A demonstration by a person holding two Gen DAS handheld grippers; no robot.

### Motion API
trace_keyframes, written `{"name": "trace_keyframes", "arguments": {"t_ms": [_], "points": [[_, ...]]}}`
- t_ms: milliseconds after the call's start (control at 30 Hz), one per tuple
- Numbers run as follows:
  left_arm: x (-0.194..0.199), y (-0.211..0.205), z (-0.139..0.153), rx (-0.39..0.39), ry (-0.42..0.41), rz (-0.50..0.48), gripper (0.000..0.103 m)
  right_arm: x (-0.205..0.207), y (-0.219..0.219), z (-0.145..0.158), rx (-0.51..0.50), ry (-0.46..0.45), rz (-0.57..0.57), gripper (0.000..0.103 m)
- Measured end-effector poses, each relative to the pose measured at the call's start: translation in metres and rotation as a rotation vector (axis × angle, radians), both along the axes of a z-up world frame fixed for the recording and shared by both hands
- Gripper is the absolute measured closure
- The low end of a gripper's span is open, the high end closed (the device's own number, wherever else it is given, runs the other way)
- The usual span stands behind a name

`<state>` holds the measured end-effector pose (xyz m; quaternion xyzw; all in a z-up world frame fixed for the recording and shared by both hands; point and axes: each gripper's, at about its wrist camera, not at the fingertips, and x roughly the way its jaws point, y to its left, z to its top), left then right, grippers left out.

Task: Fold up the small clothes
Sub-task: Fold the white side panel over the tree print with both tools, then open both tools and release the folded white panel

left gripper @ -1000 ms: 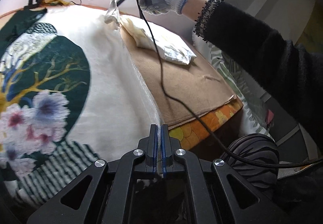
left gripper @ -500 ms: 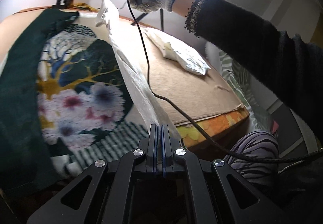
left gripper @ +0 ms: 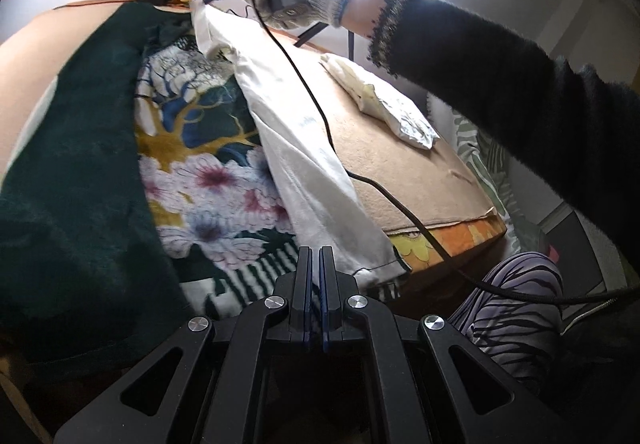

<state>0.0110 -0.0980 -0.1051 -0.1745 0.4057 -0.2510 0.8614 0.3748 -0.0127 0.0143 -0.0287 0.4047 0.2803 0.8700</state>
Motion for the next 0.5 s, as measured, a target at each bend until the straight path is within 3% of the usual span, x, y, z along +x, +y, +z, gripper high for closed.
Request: {"name": "trace_keyframes", "arguments": {"t_ms": [167,367,433,500], "points": [[-0.002,0.017,0.006,0.007,0.007,-0.009,0.101,-0.03,-0.031,0.029,0.047,-0.042,0.004,0.071],[0.001,0.027,0.015,0.005,0.01,-0.026,0.097,-0.104,-0.087,0.057,0.101,-0.088,0.015,0.066],[0.002,0.026,0.02,0.014,0.005,-0.05,0.09,-0.132,-0.102,0.059,0.104,-0.101,0.022,0.066],[0.003,0.025,0.025,0.017,-0.007,-0.071,0.07,-0.162,-0.114,0.057,0.1,-0.111,0.021,0.065]]}}
